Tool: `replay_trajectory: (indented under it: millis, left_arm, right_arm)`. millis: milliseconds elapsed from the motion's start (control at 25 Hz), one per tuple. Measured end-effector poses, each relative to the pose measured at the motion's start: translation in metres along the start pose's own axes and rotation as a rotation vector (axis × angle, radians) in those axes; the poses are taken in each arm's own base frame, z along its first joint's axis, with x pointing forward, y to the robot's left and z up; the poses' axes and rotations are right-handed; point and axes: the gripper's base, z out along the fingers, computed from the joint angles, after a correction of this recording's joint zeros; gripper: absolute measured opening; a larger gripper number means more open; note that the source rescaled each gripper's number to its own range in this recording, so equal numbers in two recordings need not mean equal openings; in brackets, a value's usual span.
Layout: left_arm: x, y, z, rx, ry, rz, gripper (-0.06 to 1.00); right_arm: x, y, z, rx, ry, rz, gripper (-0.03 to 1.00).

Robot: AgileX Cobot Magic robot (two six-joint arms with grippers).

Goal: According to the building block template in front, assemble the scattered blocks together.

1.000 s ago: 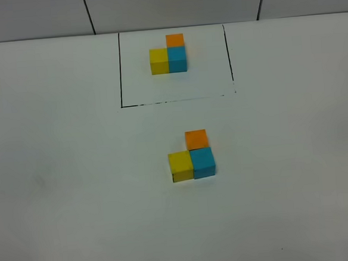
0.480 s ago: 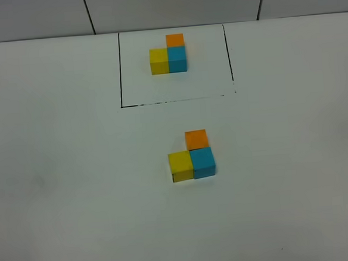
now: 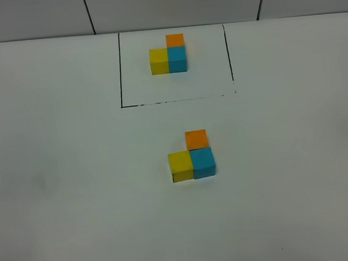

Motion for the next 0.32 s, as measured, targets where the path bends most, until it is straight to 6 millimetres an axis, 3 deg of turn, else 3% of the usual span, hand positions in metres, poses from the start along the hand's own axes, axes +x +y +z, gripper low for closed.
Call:
replay_trajectory:
  millis: [320]
  left_arm:
    - [0.0, 0.0, 0.0, 0.0, 0.0, -0.004, 0.83]
  right_arm:
    - [0.0, 0.0, 0.0, 0.0, 0.0, 0.0, 0.76]
